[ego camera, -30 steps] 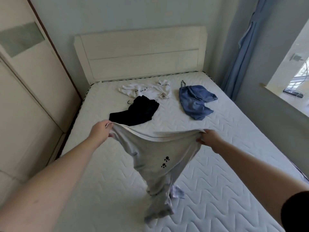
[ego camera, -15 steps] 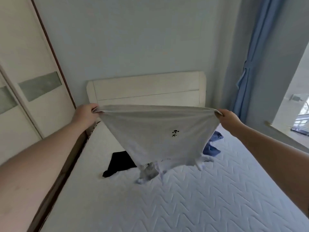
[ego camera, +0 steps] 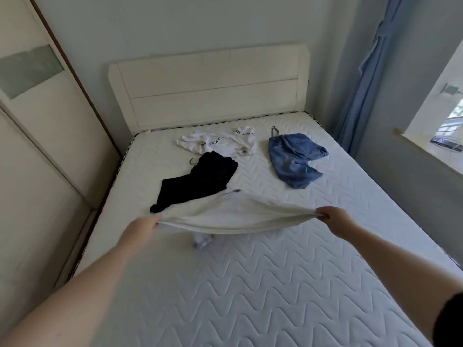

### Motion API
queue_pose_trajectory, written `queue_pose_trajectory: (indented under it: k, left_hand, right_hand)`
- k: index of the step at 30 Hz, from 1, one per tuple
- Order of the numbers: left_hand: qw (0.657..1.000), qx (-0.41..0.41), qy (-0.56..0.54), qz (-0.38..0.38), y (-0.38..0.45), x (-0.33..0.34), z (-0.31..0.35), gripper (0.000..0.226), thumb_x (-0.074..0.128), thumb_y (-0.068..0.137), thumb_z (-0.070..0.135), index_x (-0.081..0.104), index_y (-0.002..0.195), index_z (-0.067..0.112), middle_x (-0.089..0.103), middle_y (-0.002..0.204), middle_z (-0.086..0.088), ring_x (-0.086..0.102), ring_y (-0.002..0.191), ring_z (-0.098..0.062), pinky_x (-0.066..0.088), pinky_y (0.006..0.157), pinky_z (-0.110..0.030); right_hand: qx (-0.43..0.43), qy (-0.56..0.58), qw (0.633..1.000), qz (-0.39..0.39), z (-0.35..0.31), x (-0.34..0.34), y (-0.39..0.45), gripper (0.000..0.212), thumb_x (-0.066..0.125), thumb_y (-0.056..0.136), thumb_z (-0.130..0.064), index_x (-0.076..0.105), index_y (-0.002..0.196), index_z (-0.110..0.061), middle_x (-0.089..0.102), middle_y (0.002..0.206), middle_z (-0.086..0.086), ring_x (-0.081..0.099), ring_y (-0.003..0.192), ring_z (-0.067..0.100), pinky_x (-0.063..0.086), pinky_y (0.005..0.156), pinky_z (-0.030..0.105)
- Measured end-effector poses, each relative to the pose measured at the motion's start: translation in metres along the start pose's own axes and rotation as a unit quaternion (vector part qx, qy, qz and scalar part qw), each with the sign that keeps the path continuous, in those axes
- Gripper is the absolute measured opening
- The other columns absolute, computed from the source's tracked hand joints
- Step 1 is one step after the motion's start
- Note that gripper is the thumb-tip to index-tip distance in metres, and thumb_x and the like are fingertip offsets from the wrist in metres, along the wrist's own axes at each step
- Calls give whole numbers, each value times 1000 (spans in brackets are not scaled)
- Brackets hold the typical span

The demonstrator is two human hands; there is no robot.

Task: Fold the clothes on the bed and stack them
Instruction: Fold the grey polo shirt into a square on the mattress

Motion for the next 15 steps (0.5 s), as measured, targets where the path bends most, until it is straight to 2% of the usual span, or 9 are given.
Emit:
queue_pose_trajectory:
  k: [4, 6, 8, 10, 12, 15]
  left_hand:
    - [998, -28, 13, -55, -54, 77, -16, 23, 51, 99, 27, 67, 116, 26, 71, 109, -8, 66, 97, -27, 46, 76, -31]
    - [994, -57, -27, -84, -76, 106, -20, 27, 53, 98, 23, 69, 119, 28, 71, 112, -8, 67, 100, -27, 51, 83, -32]
    - [988, -91, -86, -95, -96, 129, -22, 29, 56, 96, 12, 71, 119, 20, 72, 113, -13, 68, 100, -28, 52, 86, -35]
    - [982, -112, -124, -88, -113, 149, -24, 25, 62, 91, 4, 74, 112, 11, 73, 108, -15, 69, 98, -29, 51, 87, -33]
    - [977, -133, -142, -85, -132, 169, -26, 20, 69, 86, 1, 76, 104, 5, 74, 103, -15, 70, 98, -28, 48, 87, -31]
    - [967, -170, -163, -96, -165, 200, -32, 16, 73, 81, -1, 78, 96, 3, 75, 98, -15, 71, 96, -27, 48, 87, -30]
  right_hand:
    - [81, 48, 994, -51, 51, 76, -45, 16, 62, 94, -13, 74, 105, -13, 69, 108, 16, 63, 102, 34, 44, 83, 35]
    - [121, 73, 986, -93, 73, 110, -66, 21, 59, 95, -6, 73, 111, -9, 70, 96, 14, 65, 86, 29, 45, 70, 30]
    - [165, 100, 973, -124, 89, 137, -87, 24, 54, 94, 2, 70, 112, -2, 66, 89, 15, 65, 80, 30, 44, 61, 28]
    - [190, 115, 967, -128, 97, 157, -105, 27, 56, 91, 7, 70, 113, 1, 63, 88, 14, 63, 85, 32, 45, 68, 32]
    - [197, 112, 968, -110, 102, 168, -123, 22, 62, 90, 1, 73, 108, -4, 66, 87, 11, 59, 83, 27, 47, 73, 35]
    - [231, 145, 957, -97, 111, 177, -150, 18, 65, 90, -6, 75, 104, -9, 64, 76, 8, 51, 63, 20, 37, 57, 27]
Point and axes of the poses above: each hand's wrist, its own y-axis towards the middle knuckle, its own x-axis out of the palm, z = x × y, the point moved 7 cm from there along y, towards the middle knuckle
